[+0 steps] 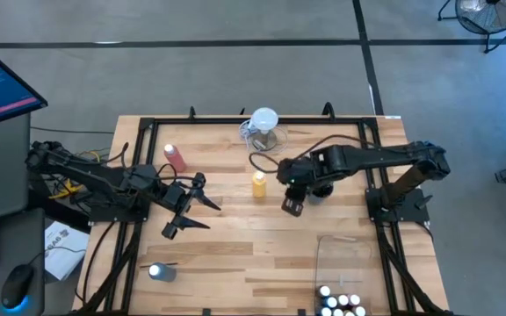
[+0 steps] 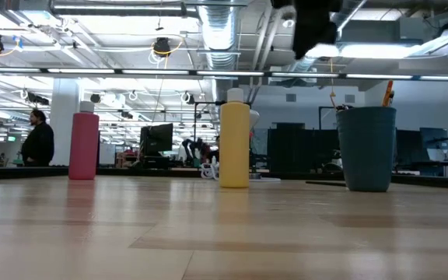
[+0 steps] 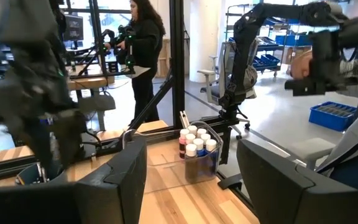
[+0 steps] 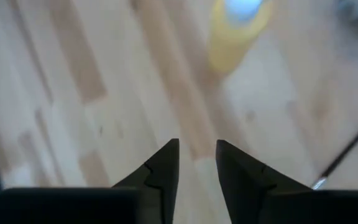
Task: Pick & Place Paint Supplies
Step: Put the right black silver paintbrush into the blue cup
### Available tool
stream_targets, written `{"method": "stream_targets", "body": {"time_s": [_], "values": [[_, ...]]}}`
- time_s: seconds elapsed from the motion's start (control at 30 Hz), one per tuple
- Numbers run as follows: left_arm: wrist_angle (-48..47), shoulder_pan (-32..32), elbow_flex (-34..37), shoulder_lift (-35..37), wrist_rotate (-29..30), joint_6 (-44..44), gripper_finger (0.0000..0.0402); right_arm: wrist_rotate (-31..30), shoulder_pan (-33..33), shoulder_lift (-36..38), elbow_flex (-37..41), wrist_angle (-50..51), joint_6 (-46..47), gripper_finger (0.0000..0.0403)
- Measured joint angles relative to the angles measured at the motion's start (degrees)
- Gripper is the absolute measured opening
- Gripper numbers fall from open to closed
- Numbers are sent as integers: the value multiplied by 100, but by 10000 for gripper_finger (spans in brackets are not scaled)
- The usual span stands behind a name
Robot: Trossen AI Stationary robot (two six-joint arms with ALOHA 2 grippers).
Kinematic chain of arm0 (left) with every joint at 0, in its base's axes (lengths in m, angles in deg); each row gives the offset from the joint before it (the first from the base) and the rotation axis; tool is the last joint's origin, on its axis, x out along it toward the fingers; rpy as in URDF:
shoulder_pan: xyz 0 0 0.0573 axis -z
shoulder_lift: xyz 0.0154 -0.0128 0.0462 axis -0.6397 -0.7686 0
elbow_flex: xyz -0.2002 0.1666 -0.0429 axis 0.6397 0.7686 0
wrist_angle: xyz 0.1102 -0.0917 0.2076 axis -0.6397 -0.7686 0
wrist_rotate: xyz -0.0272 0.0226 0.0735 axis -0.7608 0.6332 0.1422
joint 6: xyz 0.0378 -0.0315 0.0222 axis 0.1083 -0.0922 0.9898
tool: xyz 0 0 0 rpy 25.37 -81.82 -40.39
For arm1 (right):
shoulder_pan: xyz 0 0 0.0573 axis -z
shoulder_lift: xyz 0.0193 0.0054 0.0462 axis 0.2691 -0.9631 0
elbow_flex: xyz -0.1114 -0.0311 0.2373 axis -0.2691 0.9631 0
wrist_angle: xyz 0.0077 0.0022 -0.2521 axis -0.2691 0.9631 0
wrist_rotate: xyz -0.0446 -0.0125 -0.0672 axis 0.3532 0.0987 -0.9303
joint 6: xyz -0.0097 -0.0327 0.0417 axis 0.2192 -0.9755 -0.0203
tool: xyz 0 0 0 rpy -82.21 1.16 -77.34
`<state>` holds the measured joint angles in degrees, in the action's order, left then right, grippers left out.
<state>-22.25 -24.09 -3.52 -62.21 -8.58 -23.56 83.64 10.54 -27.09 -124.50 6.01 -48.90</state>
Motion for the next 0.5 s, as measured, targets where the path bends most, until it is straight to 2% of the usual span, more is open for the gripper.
{"method": "stream_targets", "body": {"time_s": [0.17,0.3,0.4,0.5], "values": [[0,0,0,0,0,0,209,-738,253,0,-705,11,0,73],[2,0,0,0,0,0,209,-721,741,0,-1266,85,-145,56],[1,0,-2,0,0,0,209,-691,1379,2,-1473,449,-234,52],[-9,0,-2,0,0,0,209,-279,2164,-107,-1454,973,-242,50]]}}
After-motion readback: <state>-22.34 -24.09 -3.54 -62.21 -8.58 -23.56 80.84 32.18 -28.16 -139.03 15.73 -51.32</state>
